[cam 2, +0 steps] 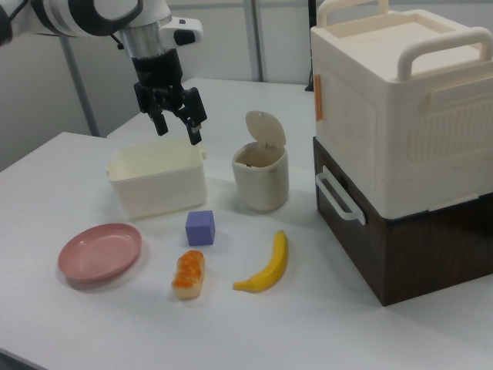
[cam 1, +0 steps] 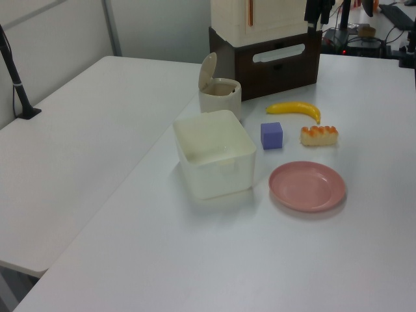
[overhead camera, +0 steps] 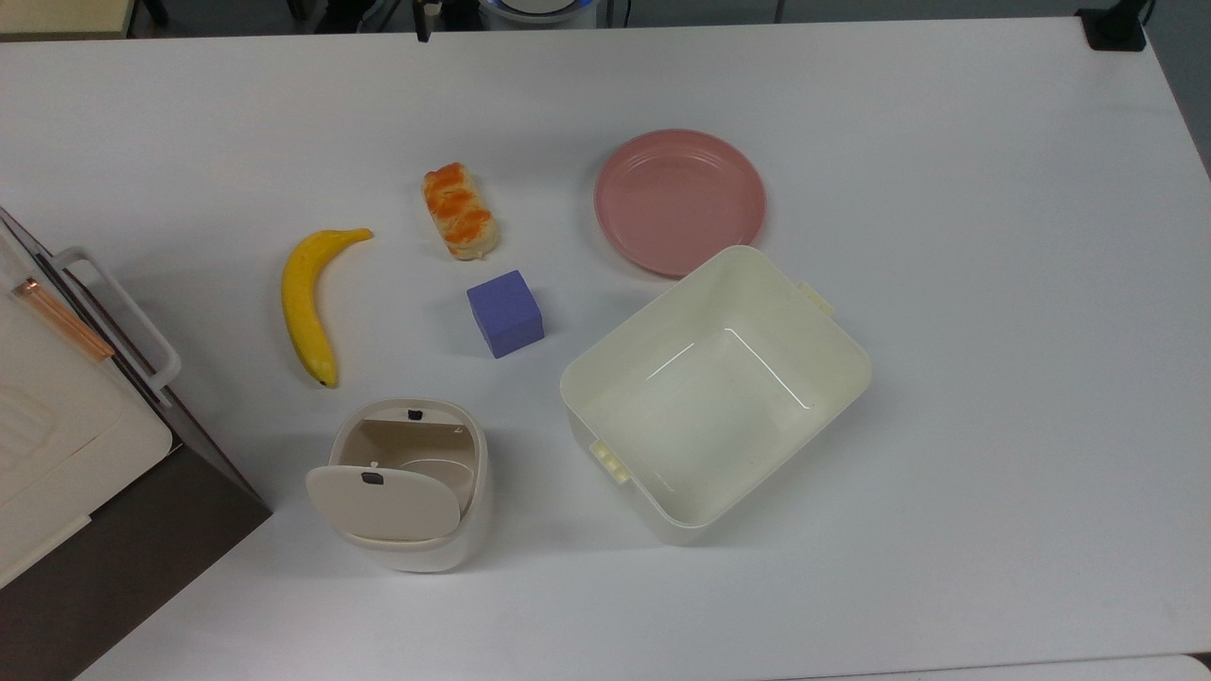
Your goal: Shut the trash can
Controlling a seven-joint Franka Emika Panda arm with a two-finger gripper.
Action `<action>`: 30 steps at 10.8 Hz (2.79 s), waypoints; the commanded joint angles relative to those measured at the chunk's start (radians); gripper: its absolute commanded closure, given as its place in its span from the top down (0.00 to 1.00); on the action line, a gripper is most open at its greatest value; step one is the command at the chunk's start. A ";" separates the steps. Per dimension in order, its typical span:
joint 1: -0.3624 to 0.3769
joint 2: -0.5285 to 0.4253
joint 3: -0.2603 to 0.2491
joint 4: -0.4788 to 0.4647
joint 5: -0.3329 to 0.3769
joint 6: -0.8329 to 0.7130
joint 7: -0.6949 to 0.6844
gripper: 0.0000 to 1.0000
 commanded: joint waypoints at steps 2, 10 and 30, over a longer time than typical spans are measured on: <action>0.003 0.000 -0.007 0.011 0.002 -0.012 -0.025 1.00; 0.005 0.000 -0.008 0.010 0.001 -0.014 -0.038 1.00; 0.018 0.003 -0.007 0.005 -0.005 -0.009 -0.081 0.00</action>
